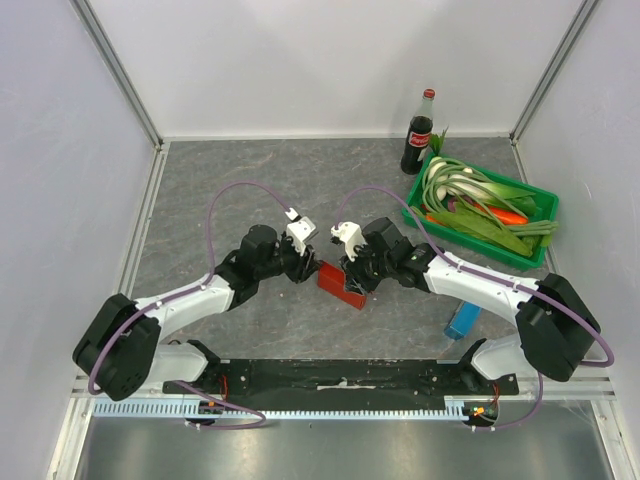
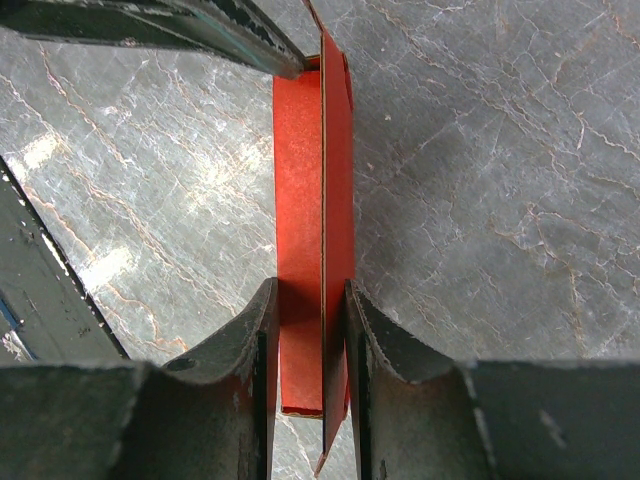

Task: Fold the paper box

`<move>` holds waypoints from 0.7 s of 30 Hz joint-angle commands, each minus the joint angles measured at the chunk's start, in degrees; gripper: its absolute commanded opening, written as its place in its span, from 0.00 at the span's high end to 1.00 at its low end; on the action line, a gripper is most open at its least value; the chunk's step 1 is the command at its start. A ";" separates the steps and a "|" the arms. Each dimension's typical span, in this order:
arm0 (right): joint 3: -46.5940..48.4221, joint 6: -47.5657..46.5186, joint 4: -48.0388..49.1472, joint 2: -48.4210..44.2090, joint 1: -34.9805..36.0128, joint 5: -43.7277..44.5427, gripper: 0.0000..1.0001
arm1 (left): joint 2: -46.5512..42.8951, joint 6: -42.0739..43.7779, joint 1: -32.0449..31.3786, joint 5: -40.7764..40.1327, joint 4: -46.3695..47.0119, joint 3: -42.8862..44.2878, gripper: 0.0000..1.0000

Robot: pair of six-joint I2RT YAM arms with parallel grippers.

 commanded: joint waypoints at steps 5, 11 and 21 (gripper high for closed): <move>0.31 -0.45 -4.20 0.59 0.00 -0.87 0.82 | 2.22 3.54 0.11 4.13 3.06 1.21 0.63; 0.22 -0.54 -3.85 0.68 0.00 -1.57 0.83 | 1.52 1.87 0.11 4.21 5.43 0.86 0.69; 0.22 -0.62 -3.85 0.59 0.01 -1.57 0.83 | 2.75 1.52 0.11 5.97 4.73 2.18 0.73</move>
